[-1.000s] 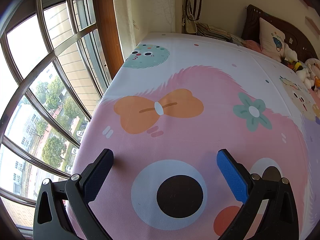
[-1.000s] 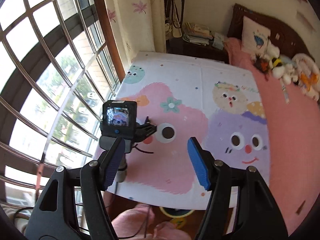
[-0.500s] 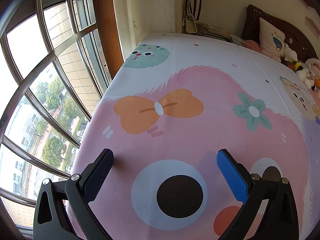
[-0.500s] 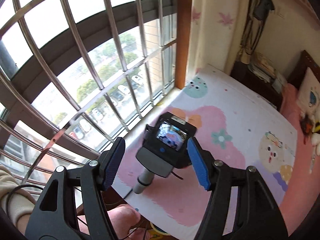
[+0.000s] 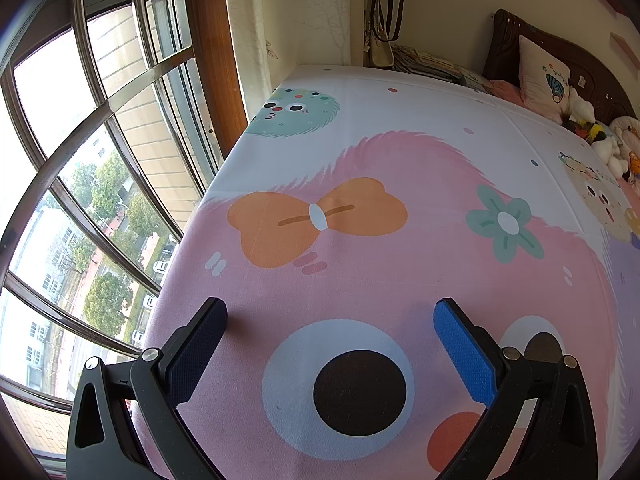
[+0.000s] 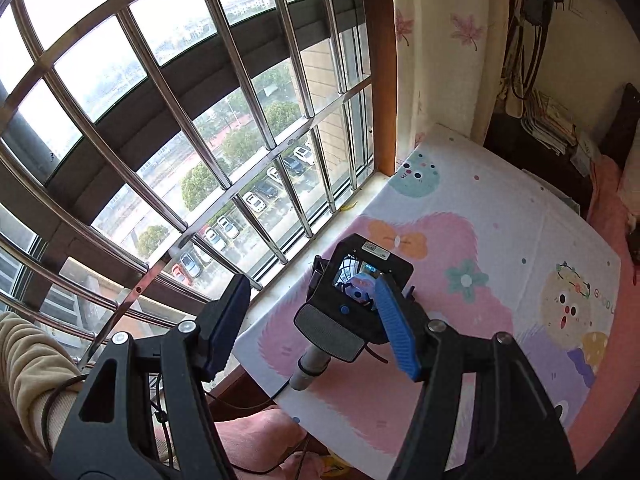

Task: Collect trash

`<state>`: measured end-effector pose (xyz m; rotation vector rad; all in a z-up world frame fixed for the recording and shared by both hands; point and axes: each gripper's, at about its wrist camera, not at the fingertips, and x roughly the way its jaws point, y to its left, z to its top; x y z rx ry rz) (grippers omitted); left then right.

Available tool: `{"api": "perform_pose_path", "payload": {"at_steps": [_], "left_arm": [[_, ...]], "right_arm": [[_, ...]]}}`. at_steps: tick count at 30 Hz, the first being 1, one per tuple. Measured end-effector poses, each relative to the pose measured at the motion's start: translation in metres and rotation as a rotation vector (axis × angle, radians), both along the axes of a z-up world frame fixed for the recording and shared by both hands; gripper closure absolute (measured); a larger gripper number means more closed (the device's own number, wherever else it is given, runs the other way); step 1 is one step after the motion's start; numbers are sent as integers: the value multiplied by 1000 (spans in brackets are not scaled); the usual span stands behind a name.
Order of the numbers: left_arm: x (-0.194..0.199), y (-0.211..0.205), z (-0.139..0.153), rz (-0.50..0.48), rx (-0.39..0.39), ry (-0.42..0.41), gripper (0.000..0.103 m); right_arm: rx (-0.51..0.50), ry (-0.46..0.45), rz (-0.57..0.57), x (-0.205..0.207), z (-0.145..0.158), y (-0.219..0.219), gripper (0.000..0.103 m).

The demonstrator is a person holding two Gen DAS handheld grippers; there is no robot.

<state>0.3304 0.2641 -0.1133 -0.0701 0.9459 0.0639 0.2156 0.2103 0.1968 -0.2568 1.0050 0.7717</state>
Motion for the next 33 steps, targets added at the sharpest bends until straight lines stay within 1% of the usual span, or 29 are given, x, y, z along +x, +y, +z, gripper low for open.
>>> {"api": "perform_pose_path", "payload": {"at_steps": [4, 7, 10, 16, 20, 23, 27, 30, 33], "left_arm": [[0, 0, 0, 0, 0, 0, 1], [0, 0, 0, 0, 0, 0, 1], [1, 0, -1, 0, 0, 0, 1], [1, 0, -1, 0, 0, 0, 1], [0, 0, 0, 0, 0, 0, 1], [0, 0, 0, 0, 0, 0, 1], [0, 0, 0, 0, 0, 0, 1], [0, 0, 0, 0, 0, 0, 1], [1, 0, 0, 0, 0, 0, 1]], "right_arm": [[-3, -35, 30, -7, 8, 6, 41], [-32, -41, 34, -11, 11, 9, 41], [-40, -28, 33, -9, 13, 11, 41], [-111, 14, 12, -7, 7, 15, 41], [-164, 68, -55, -8, 1, 4, 41], [-199, 94, -141, -8, -3, -11, 41], [-239, 158, -227, -6, -8, -26, 41], [-240, 194, -290, -7, -9, -38, 41], [-234, 203, -343, -10, -5, -49, 41]]}}
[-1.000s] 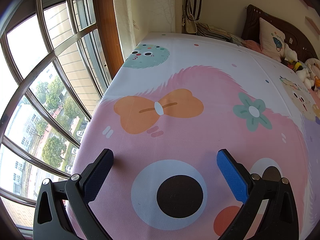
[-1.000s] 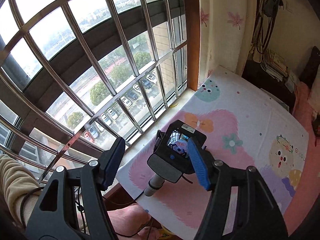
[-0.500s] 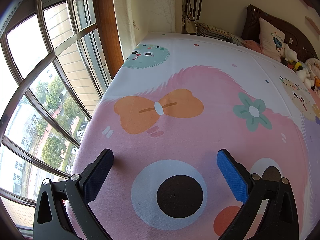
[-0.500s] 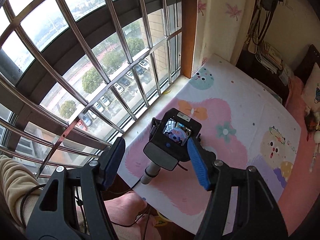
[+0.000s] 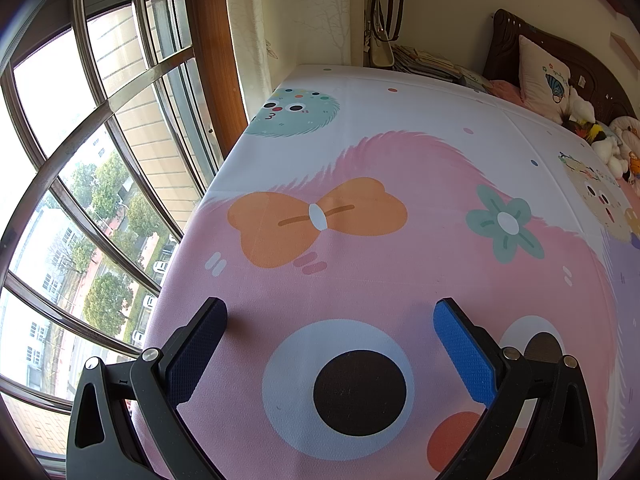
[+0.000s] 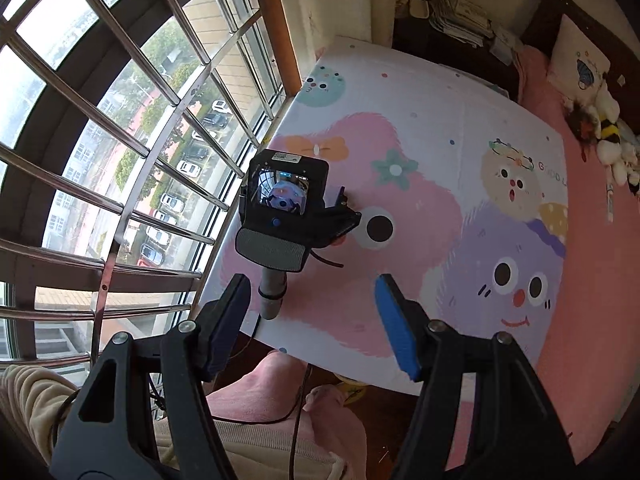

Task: Collect trash

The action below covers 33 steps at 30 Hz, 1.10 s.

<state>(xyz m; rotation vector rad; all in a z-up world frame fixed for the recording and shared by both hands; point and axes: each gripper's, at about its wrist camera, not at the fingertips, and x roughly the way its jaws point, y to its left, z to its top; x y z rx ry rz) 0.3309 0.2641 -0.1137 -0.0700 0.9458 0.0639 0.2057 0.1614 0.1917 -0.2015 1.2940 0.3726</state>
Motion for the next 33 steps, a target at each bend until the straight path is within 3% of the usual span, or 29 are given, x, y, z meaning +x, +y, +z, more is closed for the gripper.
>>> {"api": "perform_pose_path", "payload": {"at_steps": [9, 14, 18, 30, 33], "left_arm": [[0, 0, 0, 0, 0, 0, 1], [0, 0, 0, 0, 0, 0, 1], [0, 0, 0, 0, 0, 0, 1], [0, 0, 0, 0, 0, 0, 1], [0, 0, 0, 0, 0, 0, 1]], "right_arm": [[31, -124, 75, -12, 26, 5, 41], [160, -296, 255, -31, 54, 16, 41], [232, -412, 327, -48, 73, 15, 41], [280, -568, 215, -73, 91, -19, 41], [325, -546, 146, -72, 93, -37, 41]]}}
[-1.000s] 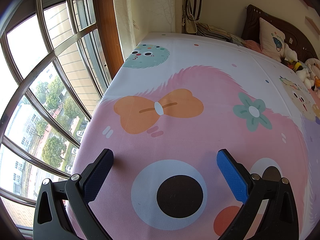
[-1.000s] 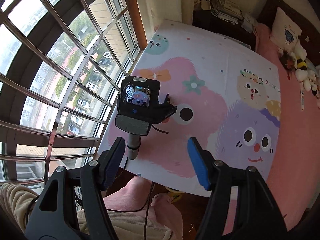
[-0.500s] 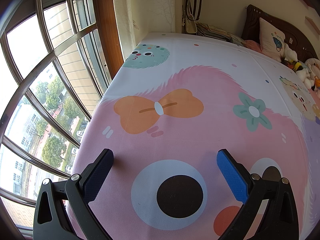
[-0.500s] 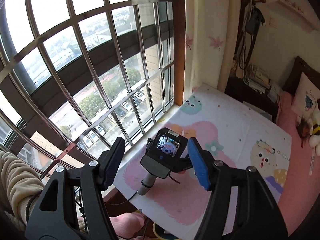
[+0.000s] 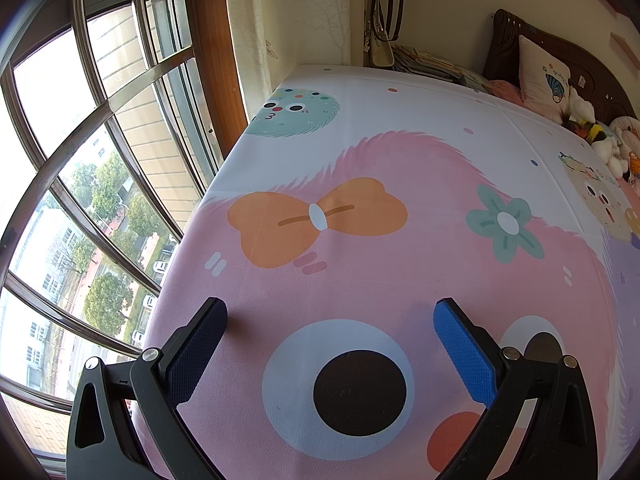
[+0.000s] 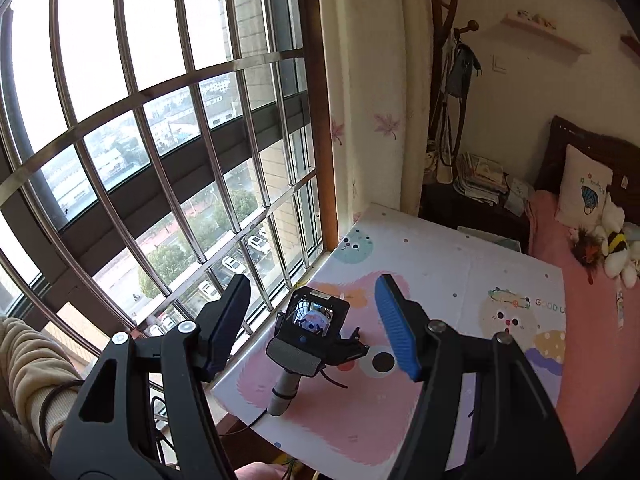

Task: Collect trash

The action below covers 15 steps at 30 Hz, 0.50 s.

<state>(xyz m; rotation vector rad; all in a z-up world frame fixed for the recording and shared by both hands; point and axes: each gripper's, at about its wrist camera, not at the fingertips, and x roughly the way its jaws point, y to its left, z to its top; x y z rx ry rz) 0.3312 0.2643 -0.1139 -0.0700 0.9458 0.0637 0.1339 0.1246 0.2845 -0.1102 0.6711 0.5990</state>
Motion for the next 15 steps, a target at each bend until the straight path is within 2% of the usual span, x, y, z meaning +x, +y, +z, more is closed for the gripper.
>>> {"api": "perform_pose_path", "payload": {"at_steps": [5, 8, 9, 10, 11, 12, 13, 15], "left_arm": [[-1, 0, 1, 0, 0, 0, 1], [-1, 0, 1, 0, 0, 0, 1], [0, 0, 1, 0, 0, 1, 1], [0, 0, 0, 0, -1, 1, 1], [0, 0, 0, 0, -1, 1, 1], [0, 0, 0, 0, 0, 1, 1], [-1, 0, 1, 0, 0, 0, 1], [0, 0, 0, 0, 0, 0, 1]], "right_arm": [[319, 180, -113, 17, -9, -47, 41], [553, 258, -52, 28, -13, -72, 40], [633, 259, -30, 28, -15, -82, 35], [695, 255, -26, 29, -19, -91, 18], [726, 256, -43, 31, -23, -99, 12], [725, 265, -79, 32, -28, -106, 12], [691, 282, -138, 35, -35, -112, 12], [555, 335, -281, 43, -56, -122, 12]]}}
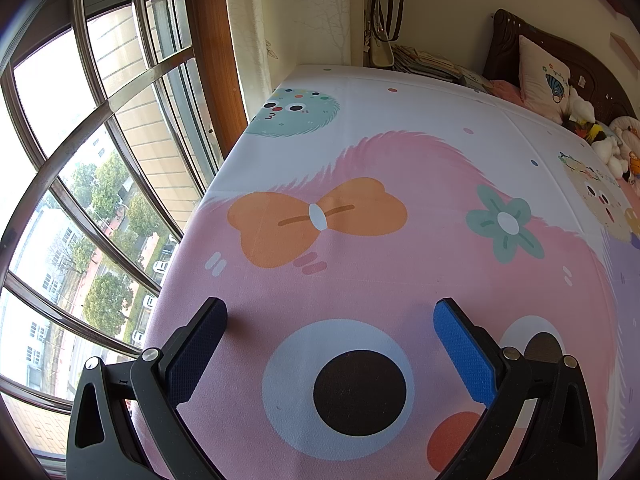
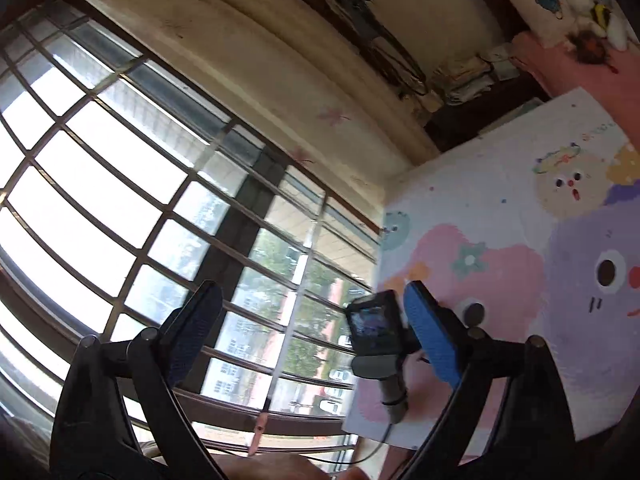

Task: Collect trash

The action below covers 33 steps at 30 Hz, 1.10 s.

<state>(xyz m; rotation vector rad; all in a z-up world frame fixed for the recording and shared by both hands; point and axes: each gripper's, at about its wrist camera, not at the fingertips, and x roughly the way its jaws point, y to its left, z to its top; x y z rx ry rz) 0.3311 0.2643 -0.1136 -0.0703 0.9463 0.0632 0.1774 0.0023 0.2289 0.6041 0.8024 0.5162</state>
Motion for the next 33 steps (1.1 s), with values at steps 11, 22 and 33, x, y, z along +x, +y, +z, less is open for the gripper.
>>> {"api": "perform_pose_path", "payload": {"at_steps": [11, 22, 33], "left_arm": [[-1, 0, 0, 0, 0, 0, 1], [0, 0, 0, 0, 0, 0, 1], [-1, 0, 0, -1, 0, 0, 1]], "right_arm": [[-593, 357, -179, 45, -234, -27, 12], [-781, 87, -174, 60, -317, 29, 2], [-780, 54, -177, 58, -320, 35, 1]]}}
